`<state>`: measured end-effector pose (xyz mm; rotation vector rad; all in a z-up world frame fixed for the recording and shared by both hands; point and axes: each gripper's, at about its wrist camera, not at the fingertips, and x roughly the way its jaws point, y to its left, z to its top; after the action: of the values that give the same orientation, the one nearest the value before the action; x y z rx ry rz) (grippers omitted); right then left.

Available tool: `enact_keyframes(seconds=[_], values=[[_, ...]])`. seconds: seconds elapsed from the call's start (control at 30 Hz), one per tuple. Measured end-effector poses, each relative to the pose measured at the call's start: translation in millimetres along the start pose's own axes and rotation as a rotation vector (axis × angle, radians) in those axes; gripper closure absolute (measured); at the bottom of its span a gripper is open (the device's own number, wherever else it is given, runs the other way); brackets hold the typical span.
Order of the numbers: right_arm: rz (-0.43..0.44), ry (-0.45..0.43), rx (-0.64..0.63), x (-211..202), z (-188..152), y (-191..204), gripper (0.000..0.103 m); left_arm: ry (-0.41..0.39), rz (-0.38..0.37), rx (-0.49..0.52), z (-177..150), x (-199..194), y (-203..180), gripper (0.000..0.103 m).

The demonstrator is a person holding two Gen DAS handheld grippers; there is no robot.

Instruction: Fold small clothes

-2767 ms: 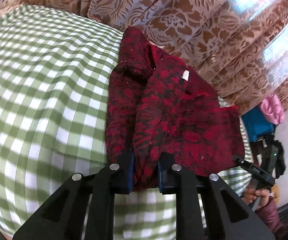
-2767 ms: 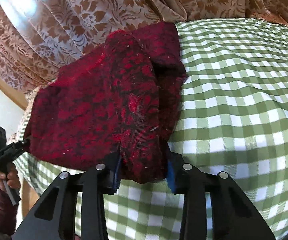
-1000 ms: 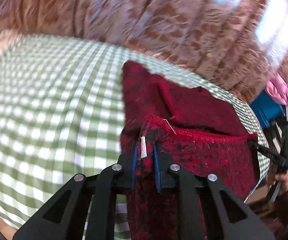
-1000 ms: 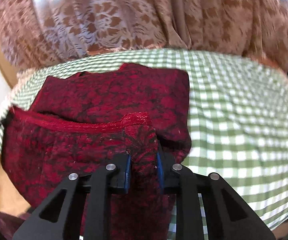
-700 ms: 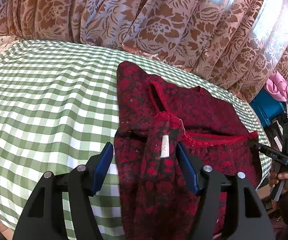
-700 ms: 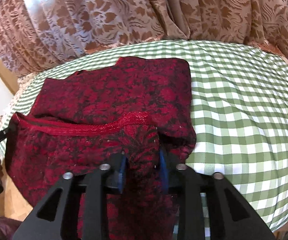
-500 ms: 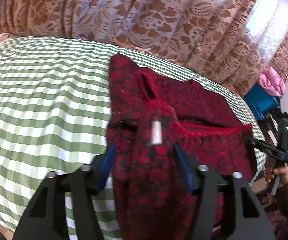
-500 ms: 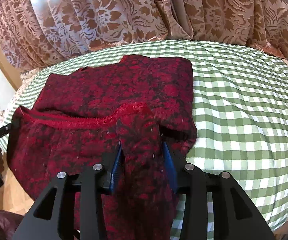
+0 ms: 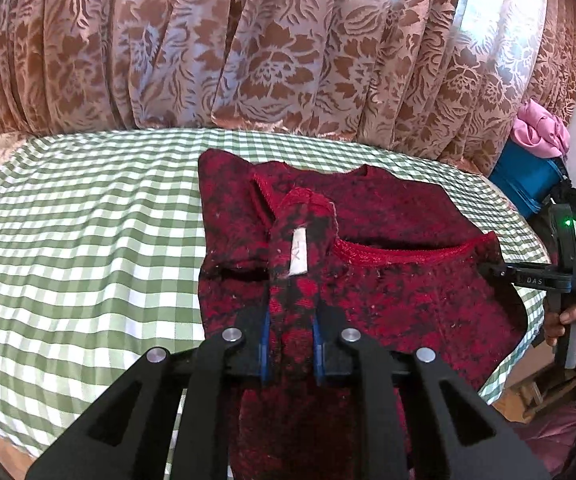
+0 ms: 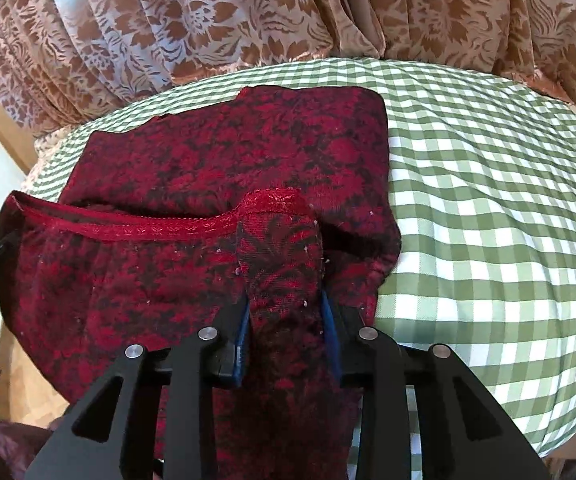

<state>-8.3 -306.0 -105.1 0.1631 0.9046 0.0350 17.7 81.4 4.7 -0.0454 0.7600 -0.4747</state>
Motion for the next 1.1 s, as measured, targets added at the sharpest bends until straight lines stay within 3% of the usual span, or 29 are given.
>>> enact_keyframes(seconds=[0.23,0.5,0.87,1.1], values=[[-0.033,-0.015,-0.054,-2.6,-2.2,6.6,0.071,-0.012,0.051,-0.013,-4.0,-5.7,-5.4,0.088],[-0.044,-0.054,-0.106,-25.4,-0.2,16.9,0.081,-0.033,0.06,-0.012,-7.6,-13.8,-9.2,0.089],[0.004,-0.108,-0.152,-69.9,-2.9,35.4,0.082,-0.066,0.026,-0.05,-18.2,-41.0,-2.0,0.09],[0.075,-0.166,-0.081,-85.4,16.5,29.9,0.082,-0.132,-0.005,-0.055,6.0,-53.9,-1.2,0.09]])
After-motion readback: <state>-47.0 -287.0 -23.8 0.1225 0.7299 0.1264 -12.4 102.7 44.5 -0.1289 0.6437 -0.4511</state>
